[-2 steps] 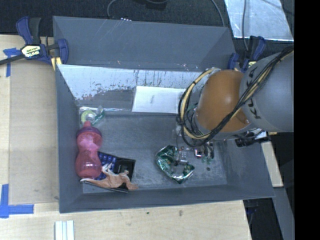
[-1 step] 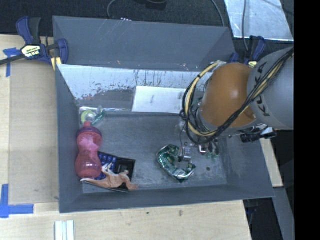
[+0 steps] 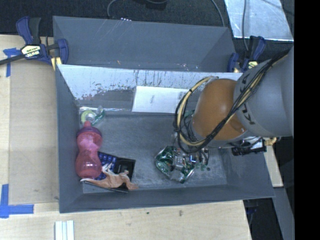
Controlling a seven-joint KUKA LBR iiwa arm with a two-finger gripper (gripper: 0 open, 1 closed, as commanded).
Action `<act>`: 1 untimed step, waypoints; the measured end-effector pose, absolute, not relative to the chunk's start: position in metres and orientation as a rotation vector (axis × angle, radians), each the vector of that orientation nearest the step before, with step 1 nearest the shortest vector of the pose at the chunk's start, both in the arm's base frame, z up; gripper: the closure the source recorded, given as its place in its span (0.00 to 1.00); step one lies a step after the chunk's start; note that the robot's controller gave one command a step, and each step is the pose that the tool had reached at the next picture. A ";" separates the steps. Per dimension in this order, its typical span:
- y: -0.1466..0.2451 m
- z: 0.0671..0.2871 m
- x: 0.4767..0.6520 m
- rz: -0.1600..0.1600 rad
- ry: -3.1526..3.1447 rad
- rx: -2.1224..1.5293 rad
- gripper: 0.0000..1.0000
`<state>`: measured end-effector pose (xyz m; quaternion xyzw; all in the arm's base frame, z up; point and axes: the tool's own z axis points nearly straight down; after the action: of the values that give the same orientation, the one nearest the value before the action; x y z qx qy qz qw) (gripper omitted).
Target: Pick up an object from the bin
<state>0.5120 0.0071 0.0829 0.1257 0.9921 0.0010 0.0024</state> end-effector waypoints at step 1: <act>-0.002 0.065 0.507 0.002 3.091 0.504 1.00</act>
Offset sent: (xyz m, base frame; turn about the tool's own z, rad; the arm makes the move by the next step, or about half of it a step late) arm 0.0000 0.0000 0.0000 0.0000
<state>0.5074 -0.0020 0.0648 0.1609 0.9870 0.0007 0.0049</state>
